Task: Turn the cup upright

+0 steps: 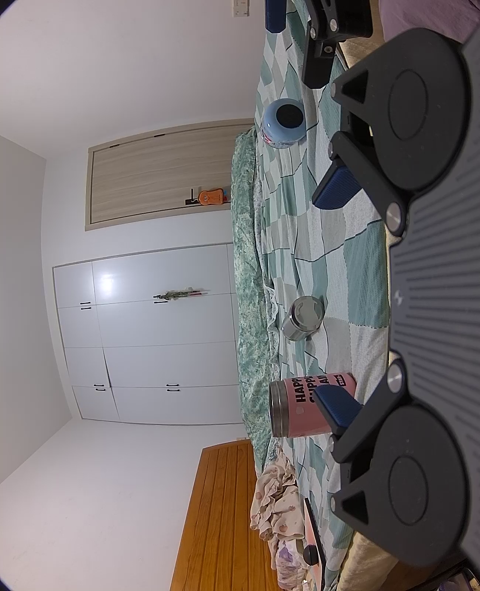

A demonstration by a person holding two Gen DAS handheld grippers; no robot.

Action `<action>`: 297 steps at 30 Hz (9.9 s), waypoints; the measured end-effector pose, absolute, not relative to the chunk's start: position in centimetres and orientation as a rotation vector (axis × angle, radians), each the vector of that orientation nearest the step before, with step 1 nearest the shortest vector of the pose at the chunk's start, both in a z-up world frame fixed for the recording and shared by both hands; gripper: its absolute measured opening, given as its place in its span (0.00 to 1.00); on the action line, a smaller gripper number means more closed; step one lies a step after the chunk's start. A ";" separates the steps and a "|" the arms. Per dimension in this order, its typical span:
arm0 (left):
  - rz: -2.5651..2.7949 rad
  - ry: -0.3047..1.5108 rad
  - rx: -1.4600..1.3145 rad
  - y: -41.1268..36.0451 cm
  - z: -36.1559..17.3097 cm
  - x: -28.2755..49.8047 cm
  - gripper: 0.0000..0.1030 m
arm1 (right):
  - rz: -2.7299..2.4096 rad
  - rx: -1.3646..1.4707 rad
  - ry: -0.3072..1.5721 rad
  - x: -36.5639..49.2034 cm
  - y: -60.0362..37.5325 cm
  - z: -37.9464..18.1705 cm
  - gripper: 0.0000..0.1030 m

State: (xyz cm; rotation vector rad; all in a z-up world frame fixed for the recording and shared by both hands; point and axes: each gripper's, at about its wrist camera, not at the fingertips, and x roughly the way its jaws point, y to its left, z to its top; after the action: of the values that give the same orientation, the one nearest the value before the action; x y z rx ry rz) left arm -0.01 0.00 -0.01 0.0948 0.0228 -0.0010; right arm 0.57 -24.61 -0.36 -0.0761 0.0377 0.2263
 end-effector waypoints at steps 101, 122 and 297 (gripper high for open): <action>-0.093 0.604 -0.123 -3.9 8.4 22.4 0.55 | 0.342 -0.079 0.411 26.5 -25.3 8.7 1.00; -0.126 0.498 -0.084 -3.2 7.9 16.4 1.00 | 0.249 -0.036 0.475 19.7 -29.1 7.8 1.00; -0.078 0.043 0.032 -1.3 1.0 3.5 1.00 | 0.204 -0.050 0.037 3.1 -26.0 0.1 1.00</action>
State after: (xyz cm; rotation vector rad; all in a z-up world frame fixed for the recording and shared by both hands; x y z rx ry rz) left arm 3.51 -1.30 0.96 0.0323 0.0431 -0.0778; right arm 3.08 -26.03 0.13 -0.0505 0.0370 0.2040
